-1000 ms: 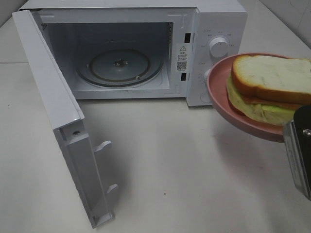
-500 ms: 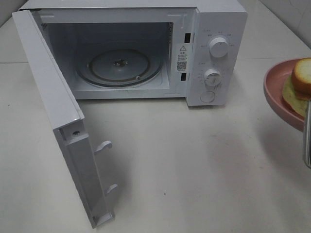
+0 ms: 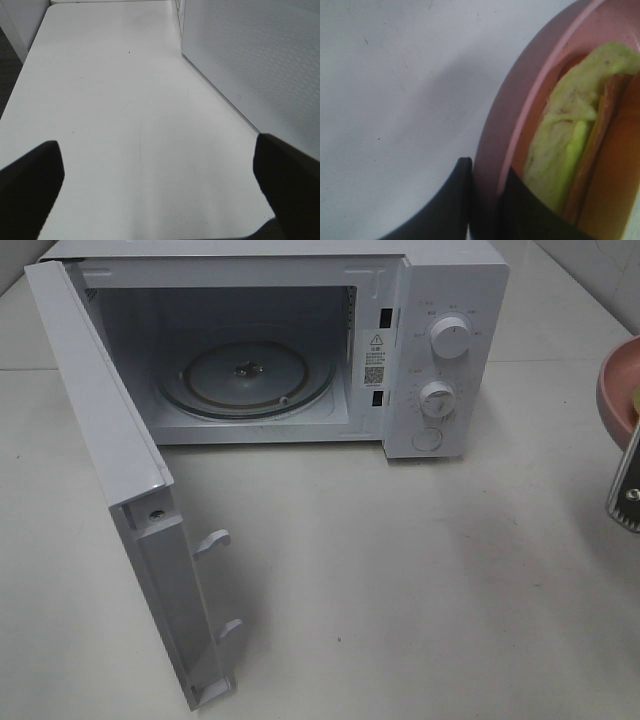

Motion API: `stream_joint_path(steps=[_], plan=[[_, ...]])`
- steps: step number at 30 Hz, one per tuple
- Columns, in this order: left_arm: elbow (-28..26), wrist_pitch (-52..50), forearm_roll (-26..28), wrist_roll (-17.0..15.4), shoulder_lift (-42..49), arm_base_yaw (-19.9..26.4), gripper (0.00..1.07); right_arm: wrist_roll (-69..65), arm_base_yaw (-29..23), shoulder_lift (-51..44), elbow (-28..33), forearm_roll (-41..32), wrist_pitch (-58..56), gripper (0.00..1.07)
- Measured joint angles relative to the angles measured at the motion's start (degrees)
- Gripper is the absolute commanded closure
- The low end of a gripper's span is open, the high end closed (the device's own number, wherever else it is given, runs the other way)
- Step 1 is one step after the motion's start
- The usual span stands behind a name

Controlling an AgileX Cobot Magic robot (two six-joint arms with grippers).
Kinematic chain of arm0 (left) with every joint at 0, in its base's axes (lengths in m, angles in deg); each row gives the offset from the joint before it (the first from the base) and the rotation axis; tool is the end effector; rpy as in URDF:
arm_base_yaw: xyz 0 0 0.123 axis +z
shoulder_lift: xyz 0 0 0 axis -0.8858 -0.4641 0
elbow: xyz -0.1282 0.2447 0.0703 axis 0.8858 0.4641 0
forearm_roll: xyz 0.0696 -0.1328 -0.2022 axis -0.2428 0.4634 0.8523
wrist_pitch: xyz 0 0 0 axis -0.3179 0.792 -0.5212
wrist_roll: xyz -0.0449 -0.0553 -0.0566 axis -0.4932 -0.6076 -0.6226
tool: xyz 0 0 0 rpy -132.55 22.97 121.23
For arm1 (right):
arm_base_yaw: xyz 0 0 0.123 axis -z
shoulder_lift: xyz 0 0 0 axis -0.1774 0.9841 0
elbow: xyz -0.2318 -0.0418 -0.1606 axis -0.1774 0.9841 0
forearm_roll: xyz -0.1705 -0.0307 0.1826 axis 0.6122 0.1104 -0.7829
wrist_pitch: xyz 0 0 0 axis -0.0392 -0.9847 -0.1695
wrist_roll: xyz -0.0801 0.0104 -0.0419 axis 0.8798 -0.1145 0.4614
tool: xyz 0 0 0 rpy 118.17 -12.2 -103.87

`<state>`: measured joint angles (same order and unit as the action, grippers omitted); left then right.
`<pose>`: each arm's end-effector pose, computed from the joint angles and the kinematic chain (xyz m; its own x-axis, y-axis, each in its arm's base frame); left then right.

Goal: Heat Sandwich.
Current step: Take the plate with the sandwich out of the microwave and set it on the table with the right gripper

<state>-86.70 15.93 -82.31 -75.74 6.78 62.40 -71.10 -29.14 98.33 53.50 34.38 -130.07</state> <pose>-0.0090 -0.0039 0.2807 -0.4541 0.0192 -0.8908 0.0458 0.9990 -0.0018 0.1503 0.0544 0.2360 -0.4156 -0.8969 -0.1516 -0.6020 0.3961 -0.6933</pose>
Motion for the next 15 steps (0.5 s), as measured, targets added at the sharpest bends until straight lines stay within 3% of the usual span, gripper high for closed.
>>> stream_joint_path(steps=[15], plan=[[0.0,0.0,0.0,0.0,0.0,0.0,0.09,-18.6,0.7,14.4,0.0,5.6,1.7,1.05]])
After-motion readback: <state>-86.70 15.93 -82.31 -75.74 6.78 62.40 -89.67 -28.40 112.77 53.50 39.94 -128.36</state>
